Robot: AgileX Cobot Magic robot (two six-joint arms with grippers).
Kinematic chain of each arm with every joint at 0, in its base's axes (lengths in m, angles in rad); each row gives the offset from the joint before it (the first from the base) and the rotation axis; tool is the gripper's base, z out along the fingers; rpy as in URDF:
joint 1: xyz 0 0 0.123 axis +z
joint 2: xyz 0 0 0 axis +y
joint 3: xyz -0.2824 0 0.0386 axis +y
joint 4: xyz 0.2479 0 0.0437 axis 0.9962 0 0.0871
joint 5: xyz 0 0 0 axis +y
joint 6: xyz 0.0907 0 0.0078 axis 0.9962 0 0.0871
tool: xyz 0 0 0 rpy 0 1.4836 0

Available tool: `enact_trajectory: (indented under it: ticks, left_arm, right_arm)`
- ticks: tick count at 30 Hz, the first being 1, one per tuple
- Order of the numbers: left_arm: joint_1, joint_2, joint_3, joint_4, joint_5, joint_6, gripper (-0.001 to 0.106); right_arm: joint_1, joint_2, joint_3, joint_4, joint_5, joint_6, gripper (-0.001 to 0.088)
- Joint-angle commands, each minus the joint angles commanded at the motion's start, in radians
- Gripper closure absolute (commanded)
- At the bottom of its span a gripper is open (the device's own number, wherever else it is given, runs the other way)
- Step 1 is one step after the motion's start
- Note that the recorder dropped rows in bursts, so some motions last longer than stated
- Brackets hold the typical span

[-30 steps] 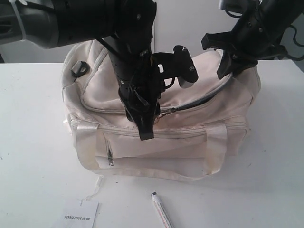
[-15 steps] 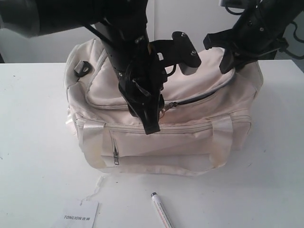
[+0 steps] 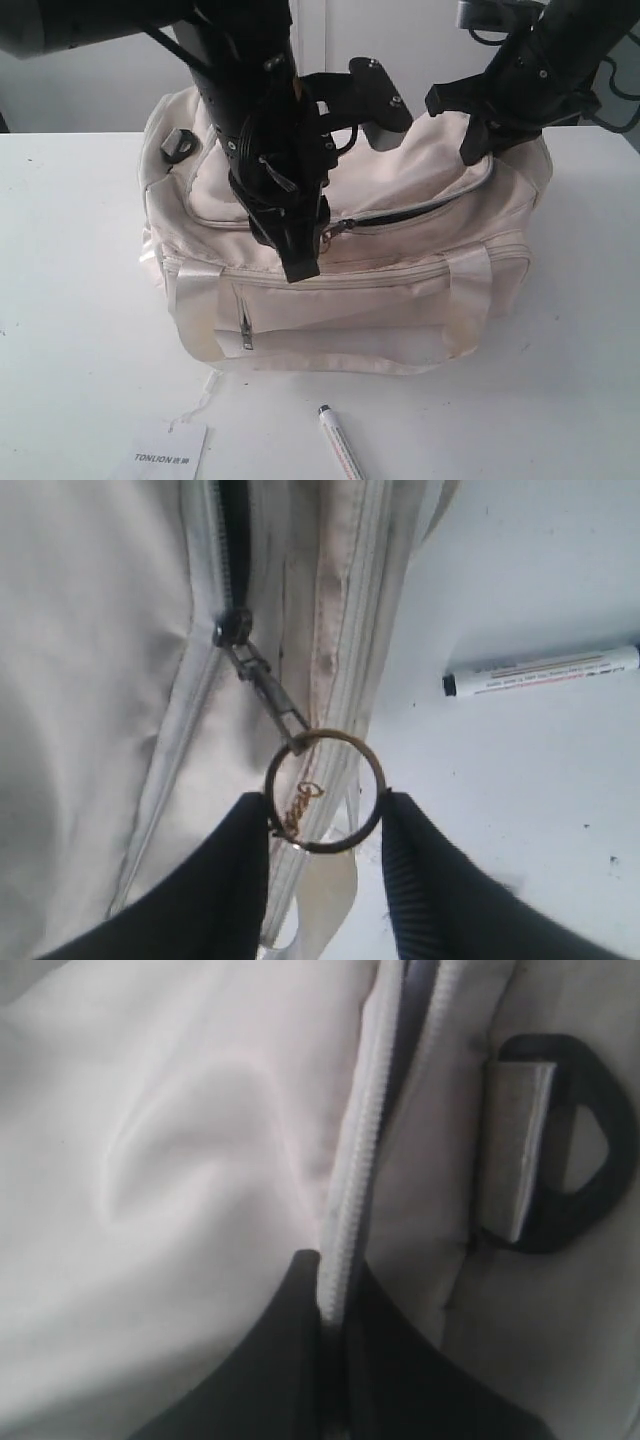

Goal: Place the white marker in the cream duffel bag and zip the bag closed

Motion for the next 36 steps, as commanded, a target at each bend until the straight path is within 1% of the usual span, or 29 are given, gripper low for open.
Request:
enact_trajectory:
  ticks: [1,4,6,9,12,15,18,21,29,34,36]
  left_arm:
    - [0.0,0.0,0.0,0.014,0.0,-0.006,0.105]
    - [0.002,-0.01,0.0,0.1,0.0,-0.086,0.105]
    - [0.002,-0.019,0.002,0.127,0.0,-0.126,0.105]
    - [0.002,-0.053,0.002,0.115,0.0,-0.152,0.105]
    - [0.002,-0.104,0.042,0.105,0.0,-0.197,0.105]
    - [0.0,-0.163,0.092,-0.02,0.0,-0.203,0.105]
    - [-0.002,-0.209,0.131,-0.053,0.0,-0.203,0.105]
    - [-0.002,-0.236,0.152,-0.029,0.0,-0.203,0.105]
    - [0.0,-0.236,0.152,0.094,0.0,-0.203,0.105]
    - [0.002,-0.236,0.17,0.104,0.0,-0.209,0.105]
    - [0.002,-0.236,0.187,0.104,-0.041,-0.257,0.105]
  right_arm:
    - [0.0,0.0,0.0,0.0,0.0,0.0,0.0868]
    - [0.0,0.0,0.0,0.0,0.004,0.0,0.0868]
    - [0.0,0.0,0.0,0.0,0.008,0.0,0.0868]
    - [0.0,0.0,0.0,0.0,0.01,0.0,0.0868]
    - [0.0,0.0,0.0,0.0,-0.003,0.0,0.0868]
    - [0.0,0.0,0.0,0.0,-0.005,0.0,0.0868]
    - [0.0,0.0,0.0,0.0,-0.006,-0.002,0.0868]
    - [0.0,0.0,0.0,0.006,-0.004,-0.052,0.0868]
    - [0.0,0.0,0.0,0.019,-0.006,-0.052,0.0868]
    - [0.0,0.0,0.0,0.023,-0.004,-0.052,0.0868]
    - [0.0,0.0,0.0,0.023,-0.002,-0.046,0.0868]
